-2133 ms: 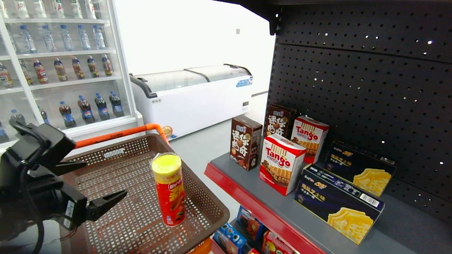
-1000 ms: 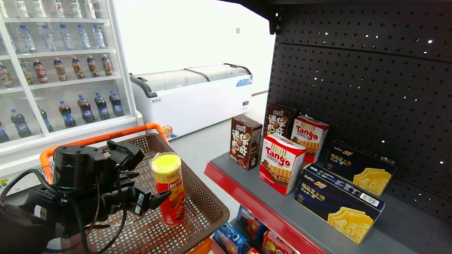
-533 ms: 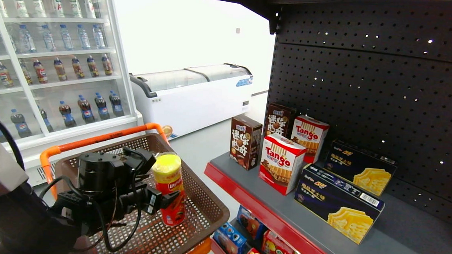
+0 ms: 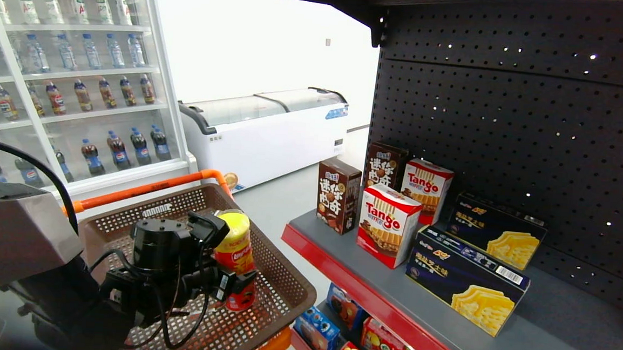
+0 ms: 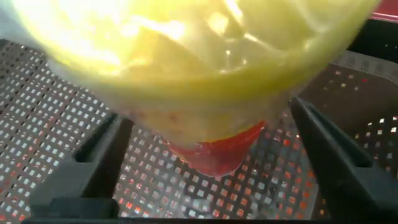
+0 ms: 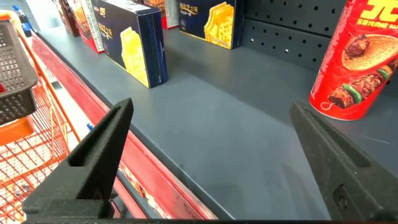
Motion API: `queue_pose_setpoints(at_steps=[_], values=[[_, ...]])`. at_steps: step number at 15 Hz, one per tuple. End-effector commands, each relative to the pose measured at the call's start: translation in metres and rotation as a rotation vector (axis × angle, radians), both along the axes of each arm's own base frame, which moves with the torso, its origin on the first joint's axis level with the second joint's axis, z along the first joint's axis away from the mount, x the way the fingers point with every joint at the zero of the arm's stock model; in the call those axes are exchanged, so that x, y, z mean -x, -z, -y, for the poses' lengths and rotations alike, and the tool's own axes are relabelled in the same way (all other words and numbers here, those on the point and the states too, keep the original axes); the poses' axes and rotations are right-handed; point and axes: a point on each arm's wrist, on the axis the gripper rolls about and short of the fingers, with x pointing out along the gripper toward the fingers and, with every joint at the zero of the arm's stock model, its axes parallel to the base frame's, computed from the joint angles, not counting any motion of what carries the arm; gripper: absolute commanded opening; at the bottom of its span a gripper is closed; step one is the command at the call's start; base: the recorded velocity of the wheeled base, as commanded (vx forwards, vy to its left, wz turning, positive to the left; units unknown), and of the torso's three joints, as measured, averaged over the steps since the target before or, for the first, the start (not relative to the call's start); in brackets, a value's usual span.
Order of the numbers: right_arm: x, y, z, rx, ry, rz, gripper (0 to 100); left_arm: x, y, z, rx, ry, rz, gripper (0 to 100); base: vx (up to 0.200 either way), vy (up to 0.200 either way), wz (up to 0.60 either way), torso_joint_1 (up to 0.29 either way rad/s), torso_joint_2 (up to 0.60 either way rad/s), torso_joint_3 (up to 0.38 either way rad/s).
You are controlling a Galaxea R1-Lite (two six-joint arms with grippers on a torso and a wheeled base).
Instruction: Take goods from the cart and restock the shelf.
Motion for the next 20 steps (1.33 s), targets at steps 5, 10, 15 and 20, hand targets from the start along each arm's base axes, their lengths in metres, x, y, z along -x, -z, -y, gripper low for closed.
queue_pose_setpoints(at_steps=[5,10,15,20], values=[[0.0,0.0,0.0,0.0,-0.002,-0.002,100,0.001,-0.009,0.0,0.012,-0.003,0.026,0,0.0,0.0,0.0,0.0,0.0,0.0],[0.0,0.0,0.0,0.0,0.0,-0.002,100,0.016,-0.038,-0.005,-0.002,-0.053,0.115,0,0.0,0.0,0.0,0.0,0.0,0.0],[0.0,0.0,0.0,0.0,0.0,-0.002,100,0.022,-0.069,-0.014,-0.028,-0.046,0.185,0,0.0,0.0,0.0,0.0,0.0,0.0],[0.0,0.0,0.0,0.0,0.0,-0.002,100,0.027,-0.132,-0.024,0.04,-0.079,0.243,0,0.0,0.0,0.0,0.0,0.0,0.0]])
